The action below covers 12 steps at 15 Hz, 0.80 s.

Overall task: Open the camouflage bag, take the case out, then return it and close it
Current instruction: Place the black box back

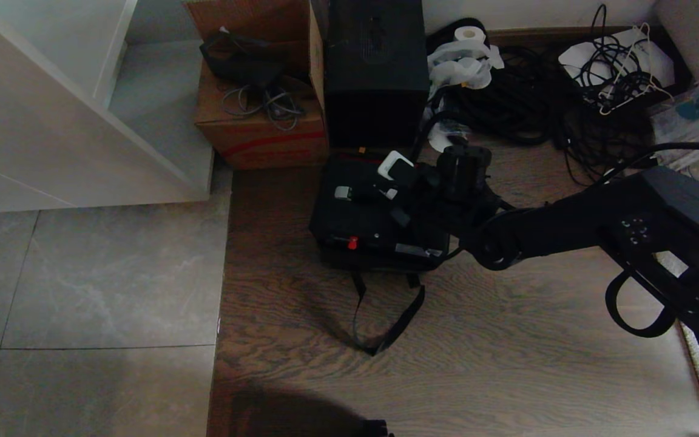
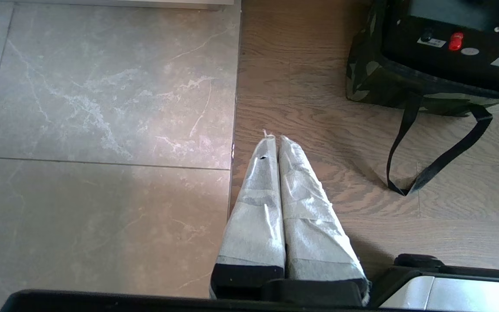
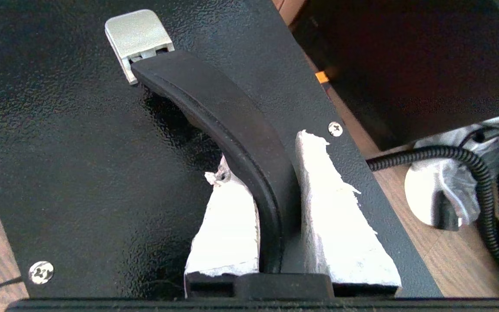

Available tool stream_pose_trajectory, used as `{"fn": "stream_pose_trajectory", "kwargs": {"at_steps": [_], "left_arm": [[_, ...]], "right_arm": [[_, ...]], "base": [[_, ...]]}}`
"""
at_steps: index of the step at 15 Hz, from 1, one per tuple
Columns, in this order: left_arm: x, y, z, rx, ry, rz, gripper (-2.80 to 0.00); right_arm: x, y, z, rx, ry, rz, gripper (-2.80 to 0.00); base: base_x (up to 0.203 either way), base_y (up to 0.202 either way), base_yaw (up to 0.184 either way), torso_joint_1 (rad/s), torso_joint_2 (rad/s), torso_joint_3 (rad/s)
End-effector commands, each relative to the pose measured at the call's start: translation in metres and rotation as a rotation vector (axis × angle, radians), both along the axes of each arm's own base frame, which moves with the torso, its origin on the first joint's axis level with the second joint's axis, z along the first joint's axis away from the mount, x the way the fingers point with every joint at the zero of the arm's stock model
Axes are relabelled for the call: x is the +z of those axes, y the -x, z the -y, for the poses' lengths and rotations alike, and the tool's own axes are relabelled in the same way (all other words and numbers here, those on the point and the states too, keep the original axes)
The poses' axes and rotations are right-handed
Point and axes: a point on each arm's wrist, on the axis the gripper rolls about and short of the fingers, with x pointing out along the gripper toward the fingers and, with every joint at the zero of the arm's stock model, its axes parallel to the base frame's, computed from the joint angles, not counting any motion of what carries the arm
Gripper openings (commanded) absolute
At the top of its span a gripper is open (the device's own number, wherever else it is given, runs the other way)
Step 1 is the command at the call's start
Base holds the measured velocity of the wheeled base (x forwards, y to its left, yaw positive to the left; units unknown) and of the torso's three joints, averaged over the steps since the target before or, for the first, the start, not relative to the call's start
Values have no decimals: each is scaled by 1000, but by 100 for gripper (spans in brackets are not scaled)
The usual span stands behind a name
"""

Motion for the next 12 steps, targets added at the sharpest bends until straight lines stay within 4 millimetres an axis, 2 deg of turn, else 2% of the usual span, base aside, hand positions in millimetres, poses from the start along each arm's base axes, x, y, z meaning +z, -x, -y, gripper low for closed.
{"fn": "stream_pose_trajectory", "kwargs": {"at_steps": [1, 8, 12], "left_arm": [[-3, -1, 0, 0, 0, -10, -280], [-3, -1, 0, 0, 0, -8, -280], [-3, -1, 0, 0, 0, -10, -280]], "right_arm": [[-8, -3, 0, 6, 13, -12, -280], [-22, -12, 1, -6, 20, -34, -280], [-23, -20, 2, -15, 26, -29, -280]], "base": [[0, 0, 0, 0, 0, 0], [0, 0, 0, 0, 0, 0], [0, 0, 0, 0, 0, 0]]}}
